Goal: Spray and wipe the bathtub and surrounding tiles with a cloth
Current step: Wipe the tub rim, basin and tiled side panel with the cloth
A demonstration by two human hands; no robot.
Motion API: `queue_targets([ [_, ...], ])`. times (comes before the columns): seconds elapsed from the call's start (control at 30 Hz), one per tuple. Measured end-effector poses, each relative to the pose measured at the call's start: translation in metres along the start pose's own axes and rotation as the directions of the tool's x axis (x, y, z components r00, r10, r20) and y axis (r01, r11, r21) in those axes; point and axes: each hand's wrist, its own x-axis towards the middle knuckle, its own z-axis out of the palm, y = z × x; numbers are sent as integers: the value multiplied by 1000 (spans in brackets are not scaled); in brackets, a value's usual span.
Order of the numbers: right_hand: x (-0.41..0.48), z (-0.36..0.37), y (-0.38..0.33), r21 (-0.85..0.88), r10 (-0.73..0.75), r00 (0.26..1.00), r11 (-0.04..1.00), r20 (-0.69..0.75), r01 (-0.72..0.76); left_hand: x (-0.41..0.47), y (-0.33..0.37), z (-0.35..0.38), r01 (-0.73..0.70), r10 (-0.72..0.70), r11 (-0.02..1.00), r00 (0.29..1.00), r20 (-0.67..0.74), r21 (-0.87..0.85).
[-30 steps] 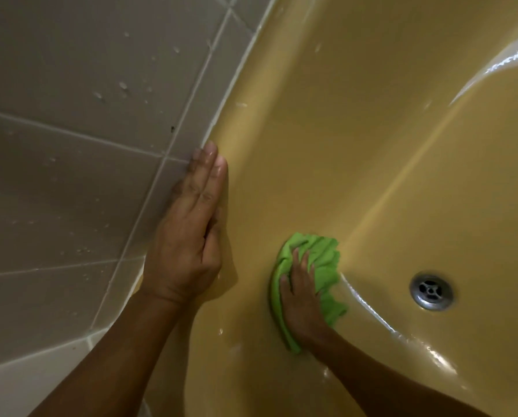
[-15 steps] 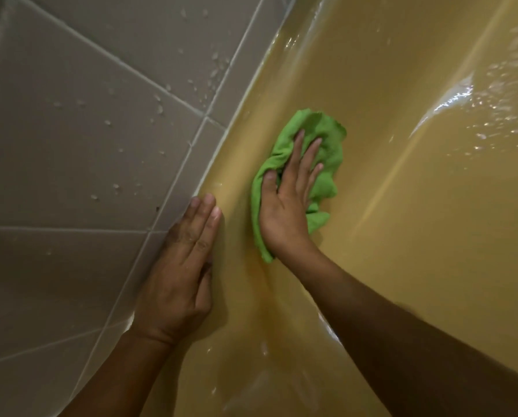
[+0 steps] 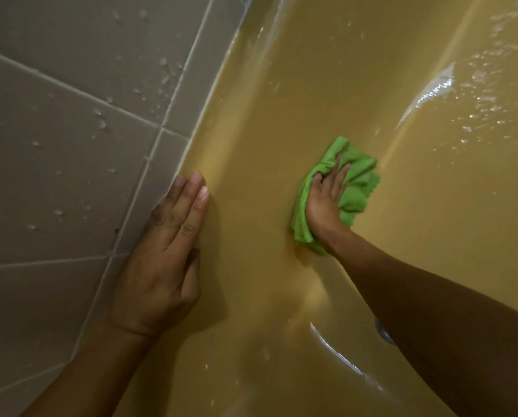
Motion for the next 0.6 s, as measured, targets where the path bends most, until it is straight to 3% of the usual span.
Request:
queue_targets([
  [0.13, -17, 9, 31, -88, 137, 990, 987, 14, -135, 17, 1, 1, -16, 16, 1000, 1000, -1, 10],
  [0.23, -55, 30, 47, -79, 141, 988, 988, 70, -136, 32, 2, 0, -31, 31, 999, 1000, 2, 7],
  [0.3, -86, 46, 51, -86, 99, 985, 992, 140, -87, 44, 4, 0, -39, 39, 999, 999, -5, -5],
  [0.43, -129, 61, 26, 64, -69, 975, 996, 210, 56, 73, 8, 1, -39, 36, 998, 998, -61, -59],
  [0.6, -121, 32, -31, 15, -225, 952, 974, 206, 226, 87, 9, 0, -43, 40, 997, 998, -58, -58],
])
